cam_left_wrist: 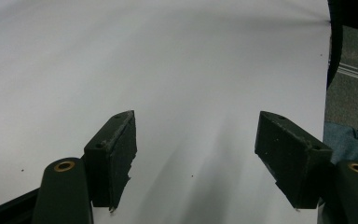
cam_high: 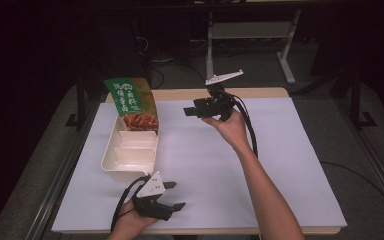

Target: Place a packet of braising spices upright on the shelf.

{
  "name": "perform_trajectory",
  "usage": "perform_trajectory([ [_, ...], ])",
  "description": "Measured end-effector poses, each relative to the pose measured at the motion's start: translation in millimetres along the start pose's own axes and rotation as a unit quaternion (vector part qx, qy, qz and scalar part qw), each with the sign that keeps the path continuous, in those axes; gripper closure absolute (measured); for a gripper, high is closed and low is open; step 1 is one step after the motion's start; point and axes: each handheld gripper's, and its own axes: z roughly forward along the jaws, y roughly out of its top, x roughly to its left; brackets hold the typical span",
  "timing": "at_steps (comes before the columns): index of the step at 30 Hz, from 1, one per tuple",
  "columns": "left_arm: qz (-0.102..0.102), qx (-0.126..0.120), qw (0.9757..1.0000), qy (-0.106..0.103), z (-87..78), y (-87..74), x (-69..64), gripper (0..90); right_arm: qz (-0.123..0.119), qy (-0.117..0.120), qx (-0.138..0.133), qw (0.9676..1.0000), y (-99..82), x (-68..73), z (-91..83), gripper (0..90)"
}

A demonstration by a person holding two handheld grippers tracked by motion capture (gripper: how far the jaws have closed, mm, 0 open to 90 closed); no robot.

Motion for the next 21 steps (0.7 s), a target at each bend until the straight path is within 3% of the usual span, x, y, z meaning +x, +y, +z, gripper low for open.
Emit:
perform_trajectory([
  [6,-0.001,0.000,1.0000,0.000,-0.1,-0.1,-0.2,28.5,0.000,-0.002,0.017,0.9998,-6.1,-1.0,-4.7,35.7],
  [21,-0.001,0.000,1.0000,-0.002,0.2,-0.4,0.8,28.3,0.014,0.003,0.013,0.9998,-31.3,-6.0,-20.9,35.4],
])
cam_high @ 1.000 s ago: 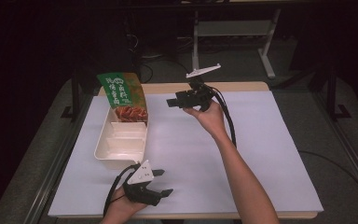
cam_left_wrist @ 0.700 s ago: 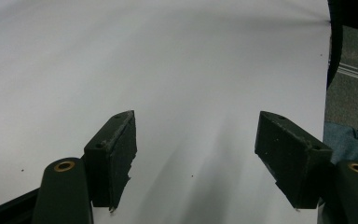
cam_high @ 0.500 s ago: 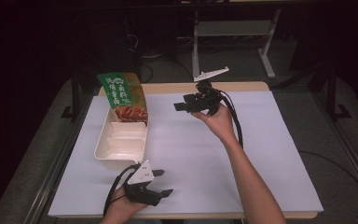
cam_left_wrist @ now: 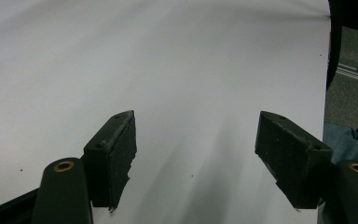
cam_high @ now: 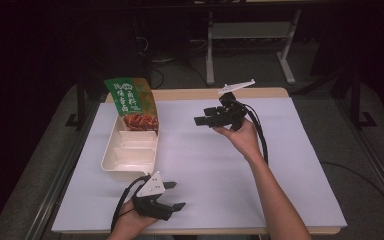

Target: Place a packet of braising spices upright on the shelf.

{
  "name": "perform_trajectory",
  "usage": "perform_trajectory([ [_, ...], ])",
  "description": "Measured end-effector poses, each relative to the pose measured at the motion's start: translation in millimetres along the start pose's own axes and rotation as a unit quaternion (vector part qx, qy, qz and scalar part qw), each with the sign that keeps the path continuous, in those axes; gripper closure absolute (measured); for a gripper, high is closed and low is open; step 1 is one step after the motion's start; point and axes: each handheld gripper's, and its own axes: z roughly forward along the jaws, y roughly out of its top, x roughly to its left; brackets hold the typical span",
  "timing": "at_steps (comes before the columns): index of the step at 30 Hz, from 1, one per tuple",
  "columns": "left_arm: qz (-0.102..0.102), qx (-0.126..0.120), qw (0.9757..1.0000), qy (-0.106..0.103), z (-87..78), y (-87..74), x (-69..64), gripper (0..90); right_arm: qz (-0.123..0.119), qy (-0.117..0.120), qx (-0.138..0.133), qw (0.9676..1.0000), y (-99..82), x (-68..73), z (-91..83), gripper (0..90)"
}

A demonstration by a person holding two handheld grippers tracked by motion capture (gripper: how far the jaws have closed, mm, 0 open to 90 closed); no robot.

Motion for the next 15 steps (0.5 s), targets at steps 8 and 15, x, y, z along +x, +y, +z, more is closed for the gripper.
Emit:
perform_trajectory([
  [8,-0.001,0.001,1.0000,0.000,0.5,0.0,-0.2,28.3,0.006,-0.006,0.002,1.0000,-11.6,-2.2,-10.9,34.8],
  [15,0.000,0.001,1.0000,0.000,0.6,0.0,-0.8,28.2,0.004,-0.009,0.005,0.9999,-19.2,-1.4,-17.6,33.9],
])
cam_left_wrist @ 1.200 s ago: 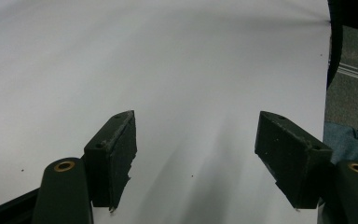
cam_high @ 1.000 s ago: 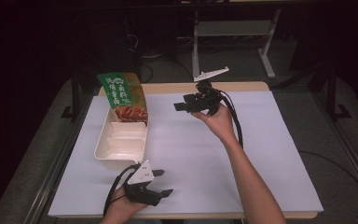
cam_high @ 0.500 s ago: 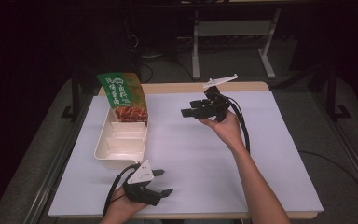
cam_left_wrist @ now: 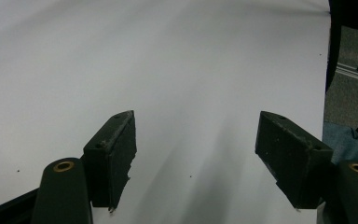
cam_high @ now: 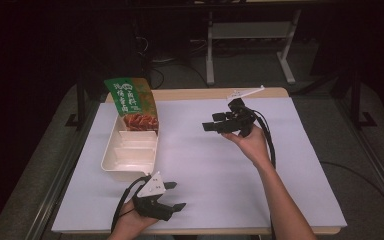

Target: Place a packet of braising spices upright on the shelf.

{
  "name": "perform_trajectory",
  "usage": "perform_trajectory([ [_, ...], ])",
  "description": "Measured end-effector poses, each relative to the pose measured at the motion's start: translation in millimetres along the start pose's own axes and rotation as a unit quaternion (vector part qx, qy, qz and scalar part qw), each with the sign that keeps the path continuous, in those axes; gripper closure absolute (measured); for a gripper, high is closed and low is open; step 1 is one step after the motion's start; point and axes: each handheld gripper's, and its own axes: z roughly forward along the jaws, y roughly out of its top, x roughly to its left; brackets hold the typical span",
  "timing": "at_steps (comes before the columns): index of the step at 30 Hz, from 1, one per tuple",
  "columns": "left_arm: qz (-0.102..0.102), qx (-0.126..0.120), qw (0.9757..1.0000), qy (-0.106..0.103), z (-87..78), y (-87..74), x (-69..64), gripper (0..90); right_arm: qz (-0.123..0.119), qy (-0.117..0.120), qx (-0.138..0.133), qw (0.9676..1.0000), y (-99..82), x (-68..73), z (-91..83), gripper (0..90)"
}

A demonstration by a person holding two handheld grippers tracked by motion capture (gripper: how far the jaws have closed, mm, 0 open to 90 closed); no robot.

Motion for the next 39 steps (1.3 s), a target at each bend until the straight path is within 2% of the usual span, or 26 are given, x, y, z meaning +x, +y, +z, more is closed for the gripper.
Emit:
perform_trajectory([
  [19,-0.002,0.000,1.0000,0.001,-0.5,-0.4,1.5,28.0,0.004,0.003,0.006,1.0000,-21.1,3.3,-15.4,32.3],
  [22,-0.002,0.000,1.0000,0.001,-0.6,-0.4,1.5,28.0,0.008,0.004,0.015,0.9998,-24.9,3.1,-16.9,30.9],
  [25,-0.001,0.000,1.0000,0.001,-0.9,-0.4,1.7,28.0,0.003,0.002,0.012,0.9999,-29.2,4.4,-19.8,31.4],
  [39,-0.005,0.000,1.0000,0.000,0.5,-0.6,1.9,27.9,0.017,-0.004,0.022,0.9996,-55.6,3.2,-36.4,30.0],
])
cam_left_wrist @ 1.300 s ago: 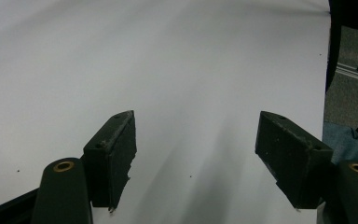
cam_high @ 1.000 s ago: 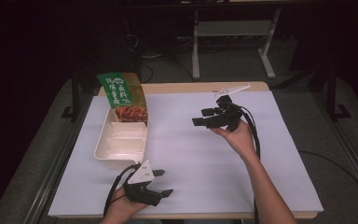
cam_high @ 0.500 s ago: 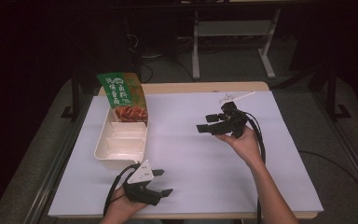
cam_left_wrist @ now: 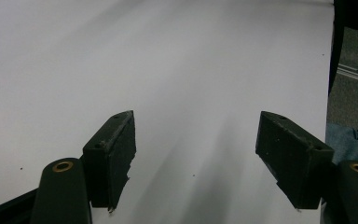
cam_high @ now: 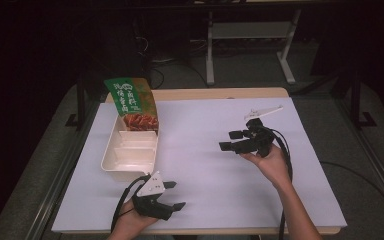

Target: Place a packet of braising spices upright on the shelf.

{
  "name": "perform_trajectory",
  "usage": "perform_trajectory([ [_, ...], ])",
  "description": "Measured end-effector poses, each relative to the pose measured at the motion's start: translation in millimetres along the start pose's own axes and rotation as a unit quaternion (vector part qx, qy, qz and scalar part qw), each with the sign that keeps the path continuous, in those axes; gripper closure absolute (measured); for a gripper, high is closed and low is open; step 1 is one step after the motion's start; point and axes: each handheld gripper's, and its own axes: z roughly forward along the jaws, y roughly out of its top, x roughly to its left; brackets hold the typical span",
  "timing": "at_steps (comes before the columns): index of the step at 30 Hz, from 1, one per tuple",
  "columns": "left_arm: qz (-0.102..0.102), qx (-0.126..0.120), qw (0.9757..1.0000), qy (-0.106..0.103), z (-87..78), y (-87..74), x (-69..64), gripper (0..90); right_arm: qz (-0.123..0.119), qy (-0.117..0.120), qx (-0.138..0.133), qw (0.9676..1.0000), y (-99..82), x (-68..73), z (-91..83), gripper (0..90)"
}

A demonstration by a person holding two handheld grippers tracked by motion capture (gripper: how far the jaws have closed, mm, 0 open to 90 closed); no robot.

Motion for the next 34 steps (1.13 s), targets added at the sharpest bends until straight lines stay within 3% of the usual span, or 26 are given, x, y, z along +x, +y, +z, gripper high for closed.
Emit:
perform_trajectory([
  [14,0.000,-0.001,1.0000,0.001,-0.2,-0.2,0.2,27.5,0.003,-0.002,0.008,1.0000,-20.7,3.7,-10.9,29.4],
  [34,0.004,0.000,1.0000,0.001,-0.7,-0.3,-1.0,27.3,0.022,-0.010,0.004,0.9997,-74.0,9.8,-31.2,29.3],
])
